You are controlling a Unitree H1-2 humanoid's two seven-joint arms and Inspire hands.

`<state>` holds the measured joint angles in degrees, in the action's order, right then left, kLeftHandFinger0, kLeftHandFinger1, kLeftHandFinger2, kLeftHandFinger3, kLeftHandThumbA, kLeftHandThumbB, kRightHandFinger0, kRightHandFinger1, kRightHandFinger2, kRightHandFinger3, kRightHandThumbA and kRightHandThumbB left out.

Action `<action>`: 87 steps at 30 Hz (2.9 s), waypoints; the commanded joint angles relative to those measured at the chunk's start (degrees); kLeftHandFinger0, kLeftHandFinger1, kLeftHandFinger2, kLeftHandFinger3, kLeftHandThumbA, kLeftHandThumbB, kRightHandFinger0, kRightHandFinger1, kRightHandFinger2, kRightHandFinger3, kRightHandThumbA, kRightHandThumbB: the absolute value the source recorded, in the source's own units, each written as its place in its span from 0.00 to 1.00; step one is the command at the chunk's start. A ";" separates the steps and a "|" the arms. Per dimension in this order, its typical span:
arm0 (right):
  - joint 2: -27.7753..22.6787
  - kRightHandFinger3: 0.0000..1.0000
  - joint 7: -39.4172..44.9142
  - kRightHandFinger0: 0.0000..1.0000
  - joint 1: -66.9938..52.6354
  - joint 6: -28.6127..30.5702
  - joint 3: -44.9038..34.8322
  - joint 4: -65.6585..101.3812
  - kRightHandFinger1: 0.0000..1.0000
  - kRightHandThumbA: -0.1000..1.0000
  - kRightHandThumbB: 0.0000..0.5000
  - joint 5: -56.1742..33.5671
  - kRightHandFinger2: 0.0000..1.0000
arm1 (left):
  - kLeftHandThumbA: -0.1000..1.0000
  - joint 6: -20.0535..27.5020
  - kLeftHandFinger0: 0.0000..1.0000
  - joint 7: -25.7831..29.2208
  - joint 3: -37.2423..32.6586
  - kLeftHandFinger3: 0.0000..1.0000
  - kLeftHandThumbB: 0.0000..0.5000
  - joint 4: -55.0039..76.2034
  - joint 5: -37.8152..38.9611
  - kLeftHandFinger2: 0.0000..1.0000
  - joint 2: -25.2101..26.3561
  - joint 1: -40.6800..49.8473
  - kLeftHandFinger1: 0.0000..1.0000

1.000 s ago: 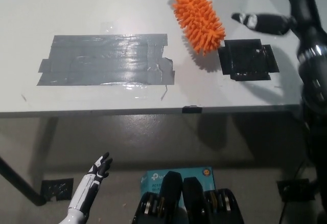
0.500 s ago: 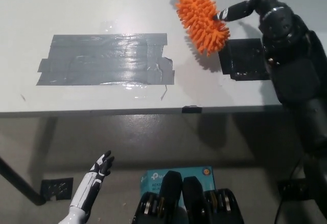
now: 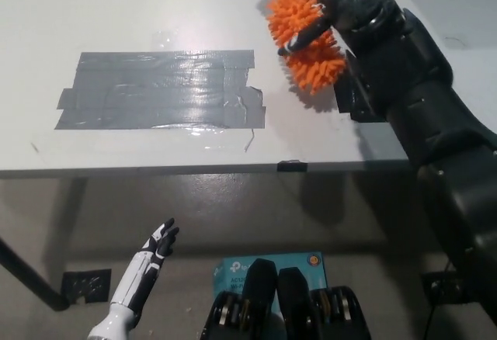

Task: A person hands an oraange duster to the robot and the robot grabs it with its right hand and places it on the black marked spot infron tof it on the desk

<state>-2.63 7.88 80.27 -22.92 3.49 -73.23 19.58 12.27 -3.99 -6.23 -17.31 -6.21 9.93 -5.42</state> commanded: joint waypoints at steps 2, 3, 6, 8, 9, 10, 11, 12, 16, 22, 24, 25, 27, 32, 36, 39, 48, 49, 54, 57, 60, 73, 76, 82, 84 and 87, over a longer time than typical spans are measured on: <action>0.20 1.00 -0.15 1.00 5.26 4.77 -2.02 -2.06 1.00 1.00 0.76 -5.00 1.00 | 1.00 1.86 1.00 -0.46 -0.09 1.00 0.35 1.89 -0.80 1.00 0.46 -1.88 1.00; 0.13 1.00 0.00 1.00 5.30 5.00 -2.04 -2.23 1.00 1.00 0.76 -5.16 1.00 | 1.00 1.74 1.00 -0.47 -0.08 1.00 0.35 1.92 -0.79 1.00 0.42 -1.94 1.00; -0.27 1.00 0.65 1.00 5.36 6.26 -1.94 -2.60 1.00 1.00 0.71 -5.67 1.00 | 1.00 1.68 1.00 -0.57 -0.05 1.00 0.35 1.85 -0.79 1.00 0.51 -2.18 1.00; -0.68 1.00 1.19 1.00 5.52 6.58 -1.61 -3.00 1.00 1.00 0.72 -6.01 1.00 | 1.00 1.27 1.00 -0.63 -0.07 1.00 0.37 2.10 -1.03 1.00 0.73 -2.30 1.00; -0.86 1.00 1.37 1.00 5.64 6.27 -1.54 -3.09 1.00 1.00 0.73 -6.14 1.00 | 1.00 0.99 1.00 -0.69 -0.11 1.00 0.37 2.30 -1.12 1.00 0.78 -2.34 1.00; -0.93 1.00 1.35 1.00 5.63 6.25 -1.52 -3.16 1.00 1.00 0.73 -6.25 1.00 | 1.00 0.96 1.00 -0.67 -0.13 1.00 0.37 2.31 -1.17 1.00 0.78 -2.35 1.00; -0.93 1.00 1.35 1.00 5.63 6.25 -1.52 -3.16 1.00 1.00 0.73 -6.25 1.00 | 1.00 0.96 1.00 -0.67 -0.13 1.00 0.37 2.31 -1.17 1.00 0.78 -2.35 1.00; -1.03 1.00 1.26 1.00 5.51 6.38 -1.36 -3.34 1.00 1.00 0.76 -6.31 1.00 | 1.00 0.95 1.00 -0.68 -0.09 1.00 0.38 2.21 -1.08 1.00 0.74 -2.45 1.00; -1.03 1.00 0.86 1.00 4.74 6.48 0.29 -4.11 1.00 1.00 0.72 -5.55 1.00 | 1.00 0.91 1.00 -0.67 0.05 1.00 0.37 2.26 -0.81 1.00 0.64 -2.42 1.00; -1.12 1.00 -0.34 1.00 3.42 6.72 1.73 -5.63 1.00 0.99 0.69 -5.51 1.00 | 1.00 0.30 1.00 -0.84 -0.05 1.00 0.35 2.84 -0.89 1.00 0.64 -2.67 1.00; -0.75 1.00 -4.29 0.32 2.56 5.46 0.94 -6.13 0.40 0.44 0.43 -6.43 0.60 | 1.00 0.67 1.00 -1.06 0.02 1.00 0.34 2.55 -0.41 1.00 0.58 -2.96 1.00; -0.72 1.00 -4.61 0.13 2.48 5.23 1.11 -6.24 0.24 0.38 0.50 -6.34 0.50 | 1.00 0.65 1.00 -1.17 0.06 1.00 0.34 2.53 -0.19 1.00 0.55 -3.01 1.00; -0.75 0.84 -4.71 0.21 2.00 5.63 4.01 -6.52 0.35 0.03 0.54 -3.80 0.53 | 1.00 0.62 1.00 -1.26 0.06 1.00 0.34 2.47 -0.15 1.00 0.56 -3.16 1.00; -1.18 1.00 -5.40 0.00 0.51 8.08 7.20 -6.55 0.00 0.00 0.39 -2.69 0.23 | 1.00 1.21 1.00 -1.00 -0.08 1.00 0.36 2.23 -0.95 1.00 0.83 -3.50 1.00; -1.57 0.92 -5.57 0.00 0.65 8.73 7.94 -6.18 0.09 0.00 0.35 -2.78 0.40 | 1.00 0.97 1.00 -1.20 0.02 1.00 0.35 2.14 -0.63 1.00 0.89 -3.77 1.00; -1.96 0.88 -6.12 0.00 0.58 9.67 7.69 -5.98 0.14 0.00 0.39 -3.45 0.46 | 1.00 1.03 1.00 -1.25 0.13 1.00 0.33 1.67 -0.30 1.00 0.77 -4.14 1.00; -2.81 0.43 -6.87 0.02 0.65 10.31 4.32 -4.84 0.43 0.00 0.44 -6.89 0.87 | 1.00 0.71 1.00 -1.80 0.40 1.00 0.32 1.44 0.10 1.00 0.81 -4.14 1.00; -2.94 0.45 -6.89 0.03 0.77 10.62 4.18 -4.58 0.49 0.00 0.46 -6.97 0.89 | 1.00 0.62 1.00 -1.76 0.42 1.00 0.32 1.44 0.04 1.00 0.79 -4.18 1.00; -4.71 0.84 -6.28 0.00 2.48 11.91 3.12 -0.37 0.50 0.00 0.41 -7.48 0.88 | 1.00 0.44 1.00 -1.70 0.42 1.00 0.32 1.22 -0.25 1.00 0.78 -4.52 1.00; -5.55 0.88 -5.56 0.00 2.84 11.94 2.93 2.55 0.47 0.00 0.40 -7.47 0.87 | 1.00 0.71 1.00 -1.63 0.42 1.00 0.32 0.73 -0.31 1.00 0.79 -4.66 1.00; -7.19 0.97 -4.53 0.05 2.22 11.06 3.24 7.43 0.58 0.00 0.35 -6.89 0.93 | 1.00 0.39 1.00 -1.92 0.33 1.00 0.30 0.63 -0.08 1.00 0.72 -4.71 1.00; -13.11 1.00 -3.44 0.04 -4.98 9.37 2.44 12.65 0.58 0.00 0.37 -7.47 0.95 | 1.00 -1.01 1.00 -1.95 0.53 1.00 0.34 1.64 -0.25 1.00 1.12 -4.59 1.00; -13.37 1.00 -3.71 0.07 -6.84 9.61 2.75 11.69 0.63 0.00 0.33 -7.26 1.00 | 1.00 -0.83 1.00 -1.92 0.37 1.00 0.34 1.64 -0.48 1.00 1.10 -4.55 1.00; -13.22 1.00 -4.05 0.19 -9.33 12.02 3.83 7.82 0.73 0.00 0.33 -6.54 1.00 | 0.98 -1.14 1.00 -1.97 0.54 1.00 0.33 1.97 -0.40 1.00 1.00 -4.55 1.00; -12.96 1.00 -4.67 0.27 -10.33 12.74 4.24 5.68 0.80 0.00 0.33 -6.28 1.00 | 0.94 -1.17 1.00 -2.06 0.50 1.00 0.31 2.01 -0.49 1.00 0.99 -4.62 1.00; -12.67 1.00 -4.66 0.19 -10.35 12.49 5.30 2.08 0.71 0.00 0.30 -5.69 1.00 | 0.92 -1.40 1.00 -2.09 0.51 1.00 0.29 1.97 -0.59 1.00 1.03 -5.14 1.00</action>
<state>-14.63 4.04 67.32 -13.58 7.77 -68.57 13.06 10.79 -5.69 -6.10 -16.70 -6.50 10.10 -9.11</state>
